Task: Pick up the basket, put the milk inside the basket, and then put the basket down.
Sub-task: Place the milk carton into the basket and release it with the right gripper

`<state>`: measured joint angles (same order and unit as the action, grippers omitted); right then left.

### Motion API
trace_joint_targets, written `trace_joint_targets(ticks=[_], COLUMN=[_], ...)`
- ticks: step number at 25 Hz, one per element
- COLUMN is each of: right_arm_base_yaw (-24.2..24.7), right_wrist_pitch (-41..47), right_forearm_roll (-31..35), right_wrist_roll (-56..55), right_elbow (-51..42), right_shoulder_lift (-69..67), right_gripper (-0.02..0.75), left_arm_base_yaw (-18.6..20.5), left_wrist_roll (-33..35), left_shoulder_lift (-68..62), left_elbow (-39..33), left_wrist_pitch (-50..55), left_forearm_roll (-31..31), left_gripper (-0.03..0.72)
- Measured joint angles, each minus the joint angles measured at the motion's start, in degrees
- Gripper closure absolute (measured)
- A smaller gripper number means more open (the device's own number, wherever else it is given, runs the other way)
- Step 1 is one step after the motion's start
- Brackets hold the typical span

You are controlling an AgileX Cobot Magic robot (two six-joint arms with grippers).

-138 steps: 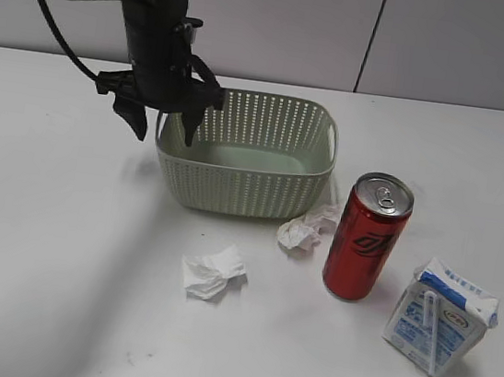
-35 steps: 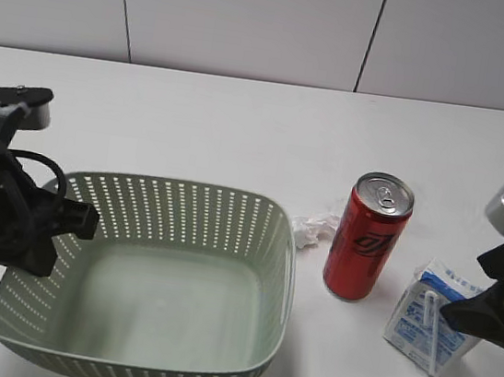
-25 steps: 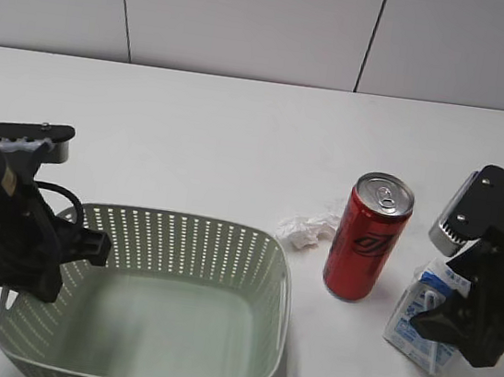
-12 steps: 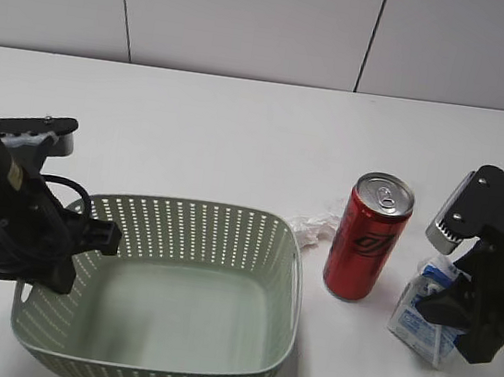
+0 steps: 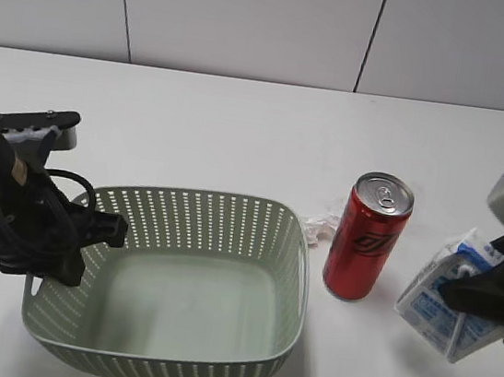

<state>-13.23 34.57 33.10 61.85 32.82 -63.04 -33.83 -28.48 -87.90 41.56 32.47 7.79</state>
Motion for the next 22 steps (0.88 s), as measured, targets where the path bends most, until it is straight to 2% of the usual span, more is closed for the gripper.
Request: trace_joint_targets(ticks=[4, 9, 14, 22], right_arm_base_yaw=[0.0, -1.76, -11.56, -31.84], right_wrist_pitch=[4.5, 9.81, 10.49, 9.55], right_forearm_roll=[-0.18, -0.79, -8.45, -23.82], right_wrist_roll=[-2.23, -4.86, -13.3, -30.55], right_elbow=[5.66, 15.96, 22.31, 29.54], right_shoulder_lift=[7.1, 7.39, 2.16, -13.26], right_gripper=[0.424, 0.425, 0.425, 0.425], left_arm_base_yaw=[0.0, 0.0, 0.0, 0.0], left_wrist_roll=[0.0, -0.03, 0.04, -0.01], left_shoulder_lift=[0.0, 0.0, 0.0, 0.0], left_elbow=[0.0, 0.0, 0.0, 0.0], left_wrist_pitch=[-0.07, -0.07, -0.07, -0.02], left_forearm_roll=[-0.16, -0.16, -0.16, -0.16], left_gripper=[0.69, 0.69, 0.69, 0.69])
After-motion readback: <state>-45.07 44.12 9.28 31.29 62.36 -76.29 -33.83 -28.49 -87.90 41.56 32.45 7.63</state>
